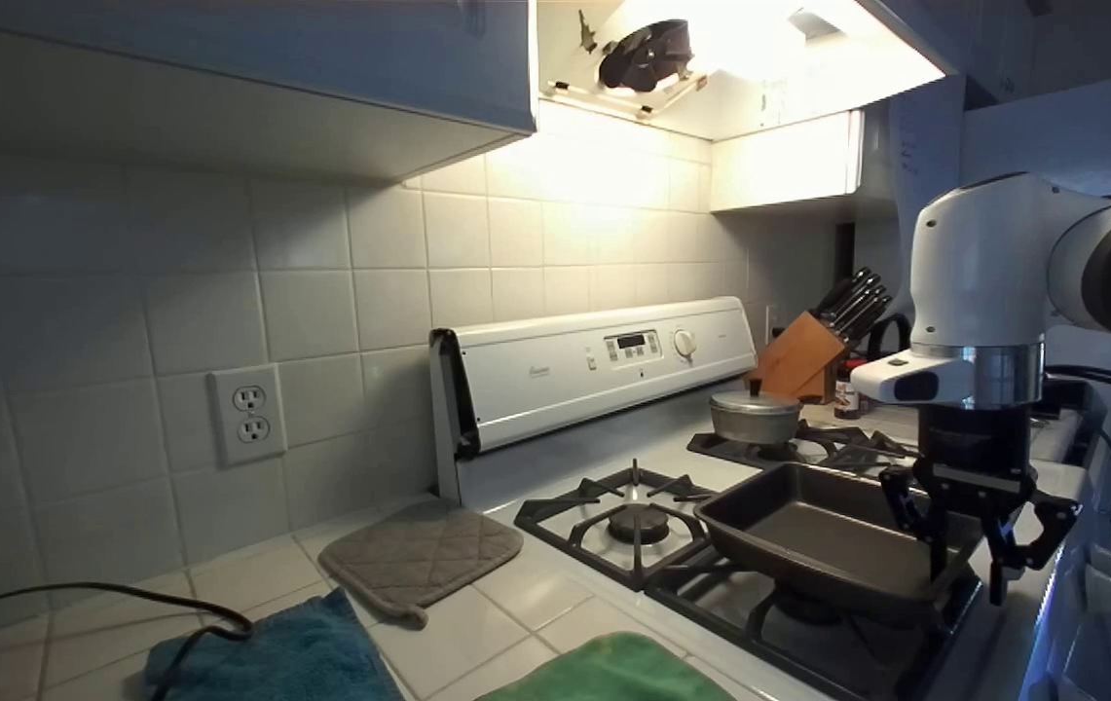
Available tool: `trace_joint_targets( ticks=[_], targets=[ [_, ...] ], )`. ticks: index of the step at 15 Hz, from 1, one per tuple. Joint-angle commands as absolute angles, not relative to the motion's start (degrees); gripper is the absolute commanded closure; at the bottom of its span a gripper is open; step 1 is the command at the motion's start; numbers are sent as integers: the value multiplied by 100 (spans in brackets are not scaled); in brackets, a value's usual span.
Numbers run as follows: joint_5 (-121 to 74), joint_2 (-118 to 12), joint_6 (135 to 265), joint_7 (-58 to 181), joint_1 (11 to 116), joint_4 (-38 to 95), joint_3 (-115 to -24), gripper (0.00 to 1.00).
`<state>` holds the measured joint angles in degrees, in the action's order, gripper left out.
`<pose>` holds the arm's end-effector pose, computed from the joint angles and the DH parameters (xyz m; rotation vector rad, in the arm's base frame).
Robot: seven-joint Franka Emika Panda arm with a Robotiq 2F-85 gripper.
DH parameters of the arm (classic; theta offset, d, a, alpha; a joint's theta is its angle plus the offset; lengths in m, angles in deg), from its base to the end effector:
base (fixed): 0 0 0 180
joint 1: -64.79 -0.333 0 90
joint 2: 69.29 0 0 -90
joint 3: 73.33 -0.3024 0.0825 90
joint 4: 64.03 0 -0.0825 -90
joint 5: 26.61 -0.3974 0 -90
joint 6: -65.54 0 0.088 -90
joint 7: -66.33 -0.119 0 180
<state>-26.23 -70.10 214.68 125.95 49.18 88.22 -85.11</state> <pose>0.3764 0.1947 0.2044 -2.2682 -2.1651 0.0636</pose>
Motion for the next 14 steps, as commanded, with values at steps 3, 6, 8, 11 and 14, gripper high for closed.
trace_joint_targets(
  ticks=[3, 6, 8, 11, 14],
  targets=[
    [-2700, -6896, 21451, 12576, 4993, 8697, -8574, 12],
    [-2992, -7024, 21340, 12701, 4981, 8673, -8591, 0],
    [-3129, -7147, 21053, 12674, 4982, 8605, -8594, 0],
    [-3283, -7276, 20331, 12599, 4981, 8367, -8564, 0],
    [-3348, -7413, 19483, 12469, 5001, 8076, -8512, 0]
  ],
)
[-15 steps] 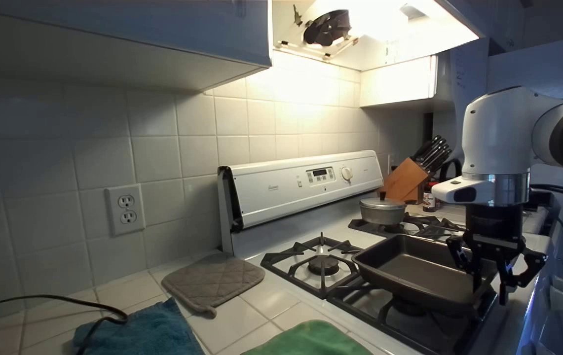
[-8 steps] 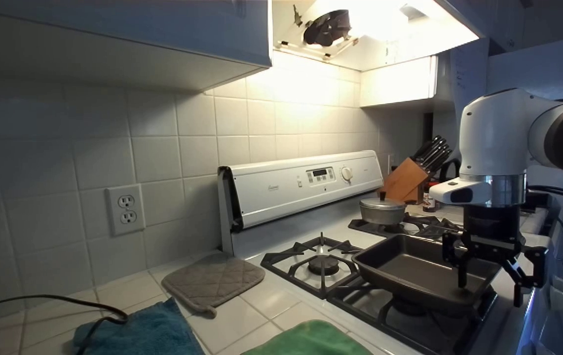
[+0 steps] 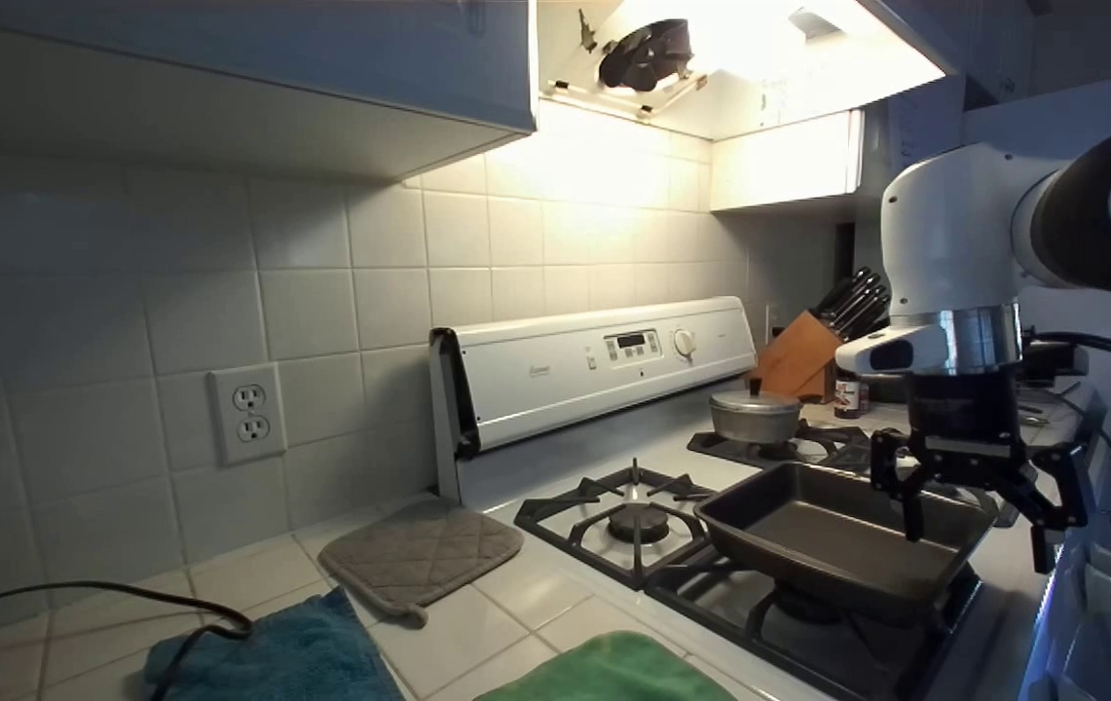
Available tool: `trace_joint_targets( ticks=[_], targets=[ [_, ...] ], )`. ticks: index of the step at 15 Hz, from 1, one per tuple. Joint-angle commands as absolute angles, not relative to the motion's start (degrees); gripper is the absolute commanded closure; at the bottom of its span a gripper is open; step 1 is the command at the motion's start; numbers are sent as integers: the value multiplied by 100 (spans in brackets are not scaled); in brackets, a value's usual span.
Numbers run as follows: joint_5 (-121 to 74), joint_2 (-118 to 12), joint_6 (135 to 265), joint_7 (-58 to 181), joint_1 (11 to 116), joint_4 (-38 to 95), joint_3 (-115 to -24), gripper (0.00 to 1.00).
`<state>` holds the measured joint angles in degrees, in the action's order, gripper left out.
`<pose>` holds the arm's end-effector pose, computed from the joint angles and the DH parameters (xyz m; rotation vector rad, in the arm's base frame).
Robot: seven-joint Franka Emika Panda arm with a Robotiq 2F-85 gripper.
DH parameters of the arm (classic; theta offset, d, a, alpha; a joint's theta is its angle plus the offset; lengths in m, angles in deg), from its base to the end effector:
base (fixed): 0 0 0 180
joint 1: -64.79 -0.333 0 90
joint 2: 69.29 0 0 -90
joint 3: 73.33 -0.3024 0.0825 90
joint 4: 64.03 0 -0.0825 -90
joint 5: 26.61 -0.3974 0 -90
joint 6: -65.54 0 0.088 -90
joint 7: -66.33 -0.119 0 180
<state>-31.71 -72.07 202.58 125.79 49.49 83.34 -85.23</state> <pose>0.3883 0.2000 0.2330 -2.2946 -2.0175 0.1749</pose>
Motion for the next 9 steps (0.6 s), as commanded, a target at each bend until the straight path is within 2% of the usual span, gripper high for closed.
trace_joint_targets(
  ticks=[1, 5, 9],
  targets=[
    [-3366, -7458, 19250, 12429, 5011, 7981, -8492, 0],
    [-3420, -7621, 18643, 11989, 5095, 7630, -8390, 0],
    [-3626, -7650, 18798, 11142, 5228, 7401, -8253, 0]
  ],
)
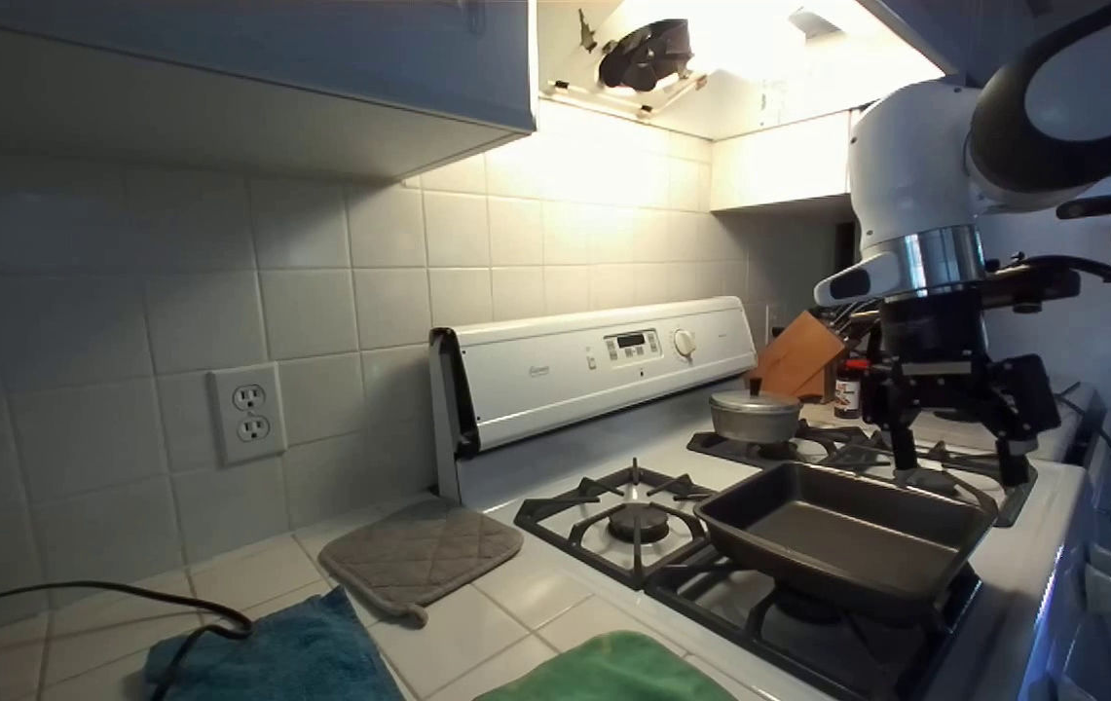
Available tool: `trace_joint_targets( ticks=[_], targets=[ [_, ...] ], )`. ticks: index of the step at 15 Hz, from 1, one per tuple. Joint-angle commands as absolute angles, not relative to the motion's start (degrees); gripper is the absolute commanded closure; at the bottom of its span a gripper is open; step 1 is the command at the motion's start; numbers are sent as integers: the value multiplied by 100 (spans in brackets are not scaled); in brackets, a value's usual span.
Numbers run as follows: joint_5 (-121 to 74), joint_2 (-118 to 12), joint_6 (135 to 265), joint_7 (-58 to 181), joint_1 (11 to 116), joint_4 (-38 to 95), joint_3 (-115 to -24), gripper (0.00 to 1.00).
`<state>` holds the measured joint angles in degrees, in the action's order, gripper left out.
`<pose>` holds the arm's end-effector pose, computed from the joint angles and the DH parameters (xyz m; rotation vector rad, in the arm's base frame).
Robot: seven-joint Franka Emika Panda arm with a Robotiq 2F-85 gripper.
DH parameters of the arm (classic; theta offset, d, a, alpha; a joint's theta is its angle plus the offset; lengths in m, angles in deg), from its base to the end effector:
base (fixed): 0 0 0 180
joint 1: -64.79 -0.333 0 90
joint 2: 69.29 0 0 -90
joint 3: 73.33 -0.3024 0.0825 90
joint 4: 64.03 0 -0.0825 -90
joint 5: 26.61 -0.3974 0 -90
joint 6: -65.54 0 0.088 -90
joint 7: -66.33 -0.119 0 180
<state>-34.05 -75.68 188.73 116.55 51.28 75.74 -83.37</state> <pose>0.4192 0.1887 0.2964 -2.4819 -1.7049 0.2333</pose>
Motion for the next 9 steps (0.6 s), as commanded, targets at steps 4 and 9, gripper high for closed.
trace_joint_targets(
  ticks=[4, 9],
  targets=[
    [-3594, -7529, 18989, 10470, 5459, 7087, -8019, 0],
    [-3546, -7351, 19539, 9848, 5853, 6804, -7635, 0]
  ],
)
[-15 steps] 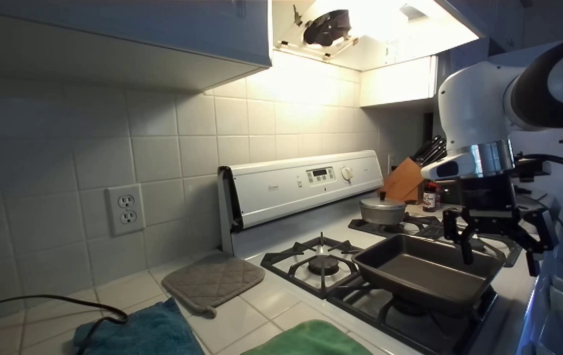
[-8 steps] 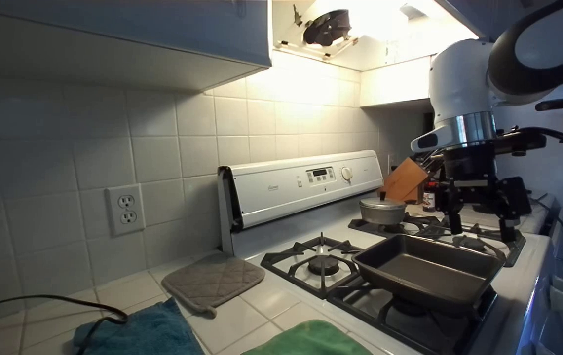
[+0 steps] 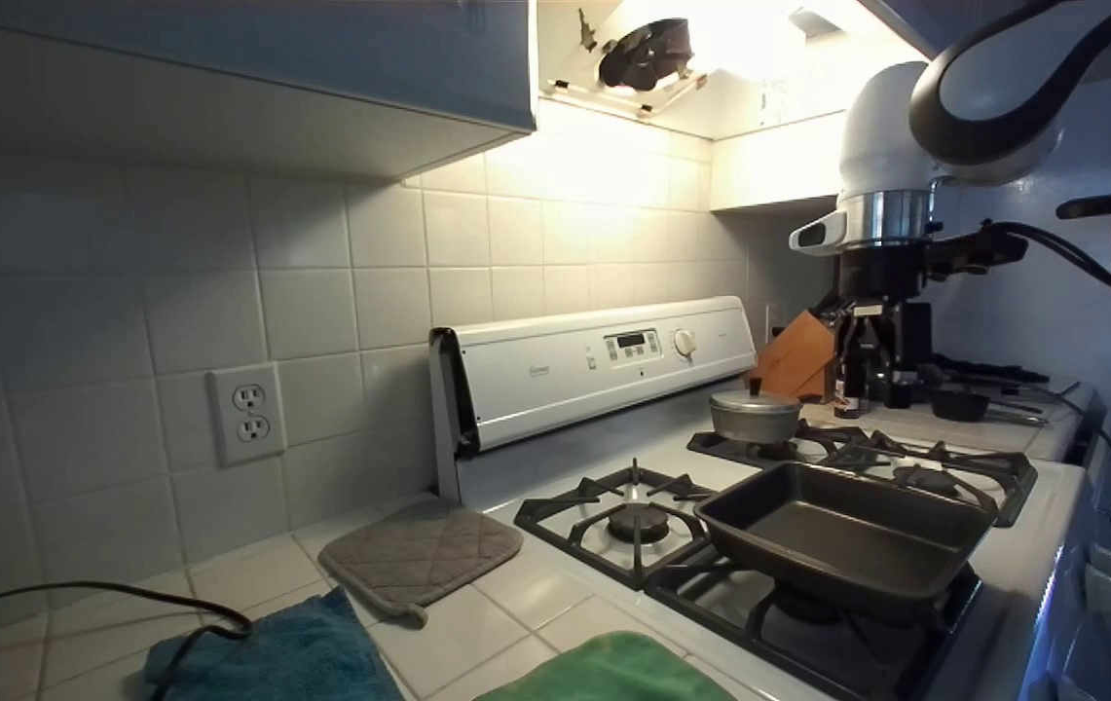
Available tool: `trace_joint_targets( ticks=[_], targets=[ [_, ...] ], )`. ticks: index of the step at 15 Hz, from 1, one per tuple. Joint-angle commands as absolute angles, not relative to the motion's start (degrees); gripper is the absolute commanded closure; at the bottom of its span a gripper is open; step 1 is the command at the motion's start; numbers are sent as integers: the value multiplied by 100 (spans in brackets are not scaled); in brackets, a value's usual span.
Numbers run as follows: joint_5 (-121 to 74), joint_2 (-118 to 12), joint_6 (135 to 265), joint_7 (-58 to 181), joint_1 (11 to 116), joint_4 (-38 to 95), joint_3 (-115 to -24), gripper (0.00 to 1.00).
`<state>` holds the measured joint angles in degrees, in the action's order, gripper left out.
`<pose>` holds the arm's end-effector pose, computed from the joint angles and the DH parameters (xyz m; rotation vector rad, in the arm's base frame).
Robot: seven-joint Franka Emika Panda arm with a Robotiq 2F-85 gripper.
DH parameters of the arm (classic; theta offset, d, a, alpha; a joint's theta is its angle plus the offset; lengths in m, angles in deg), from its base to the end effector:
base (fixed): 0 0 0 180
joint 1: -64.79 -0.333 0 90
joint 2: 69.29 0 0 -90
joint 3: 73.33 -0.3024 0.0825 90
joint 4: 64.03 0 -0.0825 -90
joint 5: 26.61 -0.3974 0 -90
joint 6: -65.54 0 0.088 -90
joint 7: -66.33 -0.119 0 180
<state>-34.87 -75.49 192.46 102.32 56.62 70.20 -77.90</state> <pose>0.4856 0.1159 0.3421 -2.8165 -1.1284 -0.0037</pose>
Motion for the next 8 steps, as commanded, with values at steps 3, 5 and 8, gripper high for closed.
trace_joint_targets(
  ticks=[3, 5, 8],
  targets=[
    [-3559, -7149, 19965, 9426, 6078, 6667, -7431, 0],
    [-3570, -6968, 20228, 9099, 6216, 6545, -7329, 0],
    [-3477, -7039, 20178, 9032, 6306, 6641, -7319, 0]
  ],
)
